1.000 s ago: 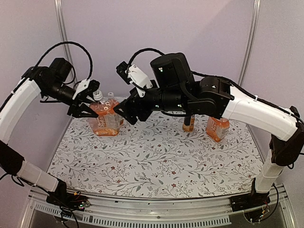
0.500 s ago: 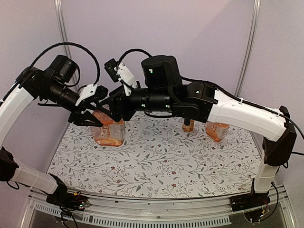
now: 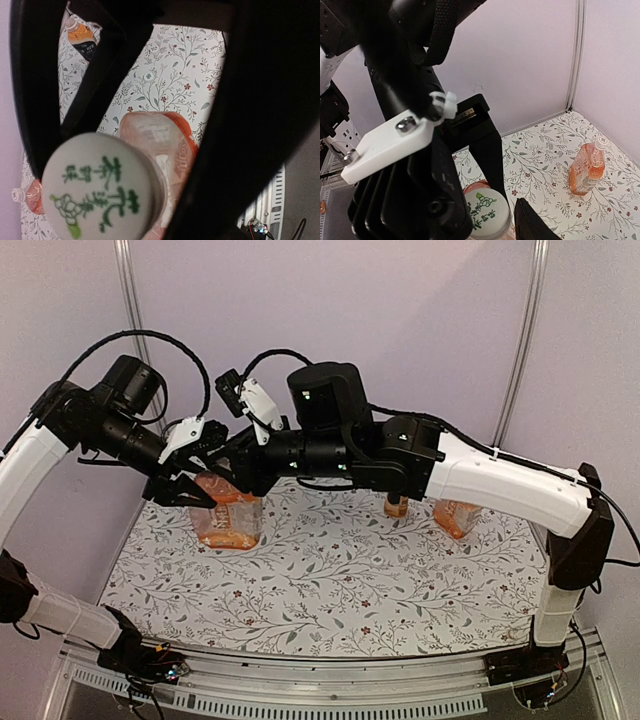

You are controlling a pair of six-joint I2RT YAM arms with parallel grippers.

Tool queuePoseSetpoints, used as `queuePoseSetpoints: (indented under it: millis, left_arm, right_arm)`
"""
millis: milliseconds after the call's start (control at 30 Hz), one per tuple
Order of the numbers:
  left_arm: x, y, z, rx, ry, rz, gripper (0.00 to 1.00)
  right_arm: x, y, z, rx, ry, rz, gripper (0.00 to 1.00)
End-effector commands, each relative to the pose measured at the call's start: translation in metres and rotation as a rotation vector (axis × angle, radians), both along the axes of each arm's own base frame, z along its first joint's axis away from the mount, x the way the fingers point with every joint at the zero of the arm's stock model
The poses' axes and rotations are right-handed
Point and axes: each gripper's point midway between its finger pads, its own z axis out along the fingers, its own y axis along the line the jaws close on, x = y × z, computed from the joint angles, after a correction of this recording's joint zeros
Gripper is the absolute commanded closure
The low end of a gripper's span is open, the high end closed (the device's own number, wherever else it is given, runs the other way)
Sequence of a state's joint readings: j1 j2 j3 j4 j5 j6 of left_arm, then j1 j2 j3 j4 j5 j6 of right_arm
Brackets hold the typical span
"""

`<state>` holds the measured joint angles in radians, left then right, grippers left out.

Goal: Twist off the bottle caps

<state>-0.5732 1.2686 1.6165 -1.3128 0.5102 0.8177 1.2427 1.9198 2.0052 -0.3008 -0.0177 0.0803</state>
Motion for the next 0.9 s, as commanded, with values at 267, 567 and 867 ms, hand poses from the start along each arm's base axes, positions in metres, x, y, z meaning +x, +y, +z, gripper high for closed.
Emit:
queuePoseSetpoints:
  millis: [267, 567, 867]
  left_arm:
    - [-0.01, -0.005, 0.013, -0.044, -0.019, -0.03, 0.53]
    - [0.008, -0.004, 0.01, -0.055, -0.009, 0.11, 0.01]
    - [-0.012, 0.009, 0.033, -0.326, -0.22, 0.167, 0.0]
  right_arm:
    - [0.021, 0.003, -0.014, -0.035, -0.02, -0.099, 0.71]
    - [0.022, -0.003, 0.002, 0.017, 0.008, -0.12, 1.0]
    - [-0.026, -0.018, 0.065, 0.36, 0.111, 0.117, 1.0]
